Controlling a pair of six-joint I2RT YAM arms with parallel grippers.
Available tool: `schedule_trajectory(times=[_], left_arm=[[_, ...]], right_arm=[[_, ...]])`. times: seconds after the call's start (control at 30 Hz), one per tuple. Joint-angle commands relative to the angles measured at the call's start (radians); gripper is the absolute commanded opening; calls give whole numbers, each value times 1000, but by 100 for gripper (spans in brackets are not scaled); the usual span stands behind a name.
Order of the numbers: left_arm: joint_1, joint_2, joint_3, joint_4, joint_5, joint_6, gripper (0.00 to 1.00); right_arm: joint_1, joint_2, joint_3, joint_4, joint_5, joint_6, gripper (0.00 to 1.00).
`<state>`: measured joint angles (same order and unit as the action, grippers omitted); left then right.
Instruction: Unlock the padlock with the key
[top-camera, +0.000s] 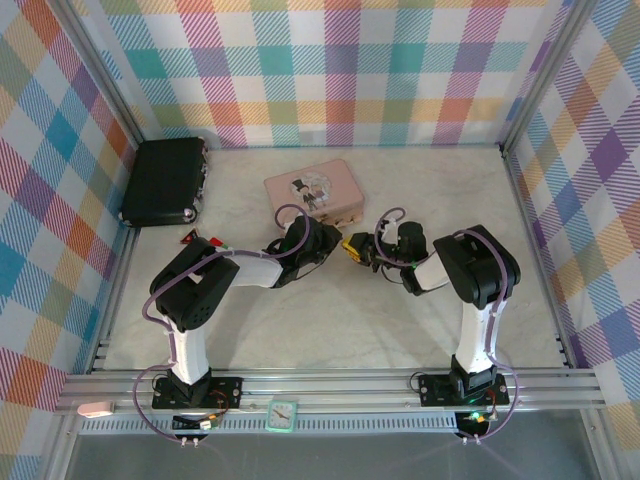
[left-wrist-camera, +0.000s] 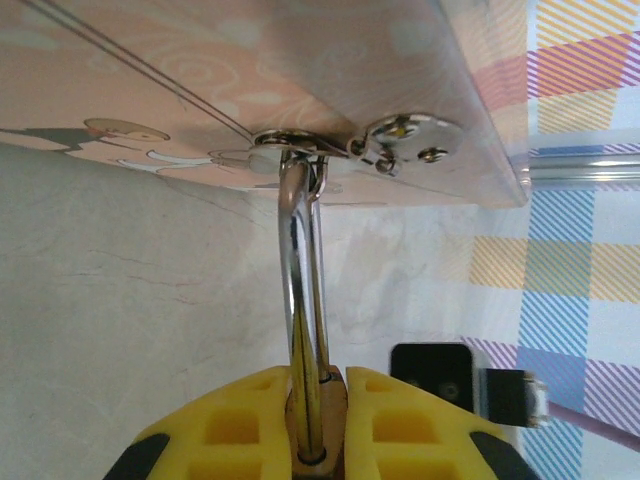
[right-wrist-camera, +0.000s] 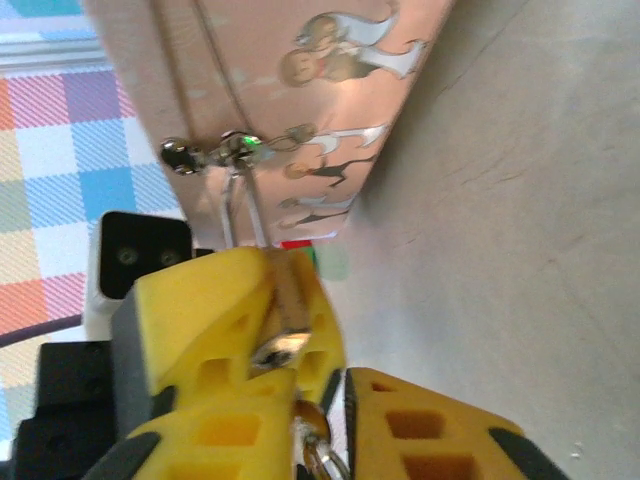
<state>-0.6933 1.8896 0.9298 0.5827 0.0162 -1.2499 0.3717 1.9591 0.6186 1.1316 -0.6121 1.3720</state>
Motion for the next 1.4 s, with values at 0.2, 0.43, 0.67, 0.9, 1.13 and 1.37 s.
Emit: schedule_trajectory(times=[0.2, 0.43, 0.67, 0.9, 1.13, 1.37], left_arm=[[-14, -4, 15, 101, 5, -18, 0], [-14, 8, 18, 113, 5, -40, 0], [-14, 6, 19, 117, -2, -42, 0], [-15, 5, 14, 125, -4, -47, 0], [-15, -3, 4, 130, -4, -54, 0], [-15, -6, 3, 130, -4, -54, 0]], right_arm=[[1, -86, -71, -1, 113, -11, 37], [14, -110, -85, 22, 117, -16, 39], [65, -88, -94, 61, 138, 36, 38], [79, -34, -98, 196, 162, 102, 31], [79, -22, -114, 229, 201, 113, 26], [79, -26, -144, 264, 238, 115, 30]])
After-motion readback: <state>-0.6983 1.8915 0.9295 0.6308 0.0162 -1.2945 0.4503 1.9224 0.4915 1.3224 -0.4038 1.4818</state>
